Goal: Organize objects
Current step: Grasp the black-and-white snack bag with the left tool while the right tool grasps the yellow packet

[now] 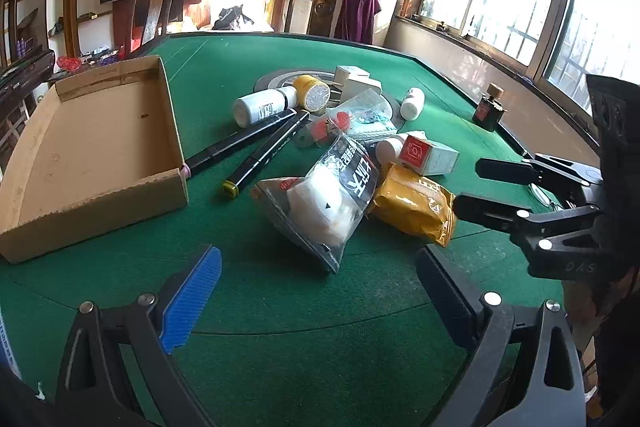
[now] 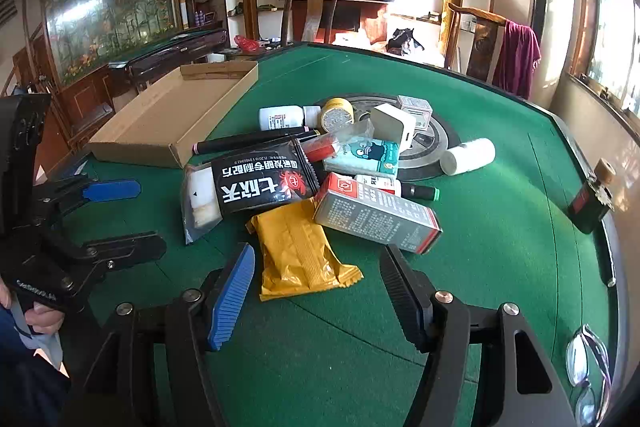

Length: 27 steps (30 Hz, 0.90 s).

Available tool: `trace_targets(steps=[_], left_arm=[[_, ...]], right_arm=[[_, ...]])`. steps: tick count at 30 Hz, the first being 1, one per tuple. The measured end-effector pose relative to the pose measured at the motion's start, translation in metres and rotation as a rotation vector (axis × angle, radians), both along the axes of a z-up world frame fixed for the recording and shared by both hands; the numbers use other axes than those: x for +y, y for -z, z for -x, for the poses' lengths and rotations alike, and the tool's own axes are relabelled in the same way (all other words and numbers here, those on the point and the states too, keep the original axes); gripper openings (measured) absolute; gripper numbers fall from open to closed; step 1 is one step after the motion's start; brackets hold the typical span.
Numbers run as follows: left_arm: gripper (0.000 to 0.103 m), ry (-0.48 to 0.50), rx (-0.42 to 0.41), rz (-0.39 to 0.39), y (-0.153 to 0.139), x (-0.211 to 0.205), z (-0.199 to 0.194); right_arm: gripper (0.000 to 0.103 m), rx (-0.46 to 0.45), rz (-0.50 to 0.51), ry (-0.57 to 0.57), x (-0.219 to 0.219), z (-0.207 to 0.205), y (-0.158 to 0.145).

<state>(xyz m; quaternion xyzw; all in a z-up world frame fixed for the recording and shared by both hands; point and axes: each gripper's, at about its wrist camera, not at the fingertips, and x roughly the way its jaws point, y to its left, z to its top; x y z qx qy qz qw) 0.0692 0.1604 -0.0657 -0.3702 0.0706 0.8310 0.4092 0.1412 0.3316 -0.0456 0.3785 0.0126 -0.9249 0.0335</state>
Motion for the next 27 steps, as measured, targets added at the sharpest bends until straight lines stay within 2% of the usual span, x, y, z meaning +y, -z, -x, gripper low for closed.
trace_targets(steps=[7, 9, 10, 13, 17, 21, 27], left_arm=[[0.097, 0.004, -0.010, -0.029, -0.001, -0.002, 0.001], [0.097, 0.002, -0.011, -0.029, -0.001, -0.001, 0.001], [0.097, 0.005, -0.012, -0.027, -0.001, -0.001, 0.001], [0.097, 0.007, -0.002, -0.018, -0.002, 0.001, -0.002], [0.091, 0.032, 0.064, 0.048, -0.011, 0.012, -0.006], [0.091, 0.070, 0.127, 0.108, -0.025, 0.031, 0.000], [0.091, 0.145, 0.132, 0.250, -0.014, 0.078, 0.017]], right_arm=[[0.070, -0.155, -0.090, -0.040, -0.011, 0.046, 0.028], [0.048, -0.177, -0.078, -0.048, -0.011, 0.053, 0.033], [0.047, -0.181, -0.082, -0.049, -0.011, 0.054, 0.035], [0.047, -0.170, -0.063, -0.076, -0.009, 0.049, 0.034], [0.047, -0.081, 0.079, -0.122, 0.007, 0.034, 0.021], [0.047, -0.003, 0.220, -0.089, 0.030, 0.029, 0.005], [0.047, 0.083, 0.304, 0.001, 0.047, 0.021, -0.011]])
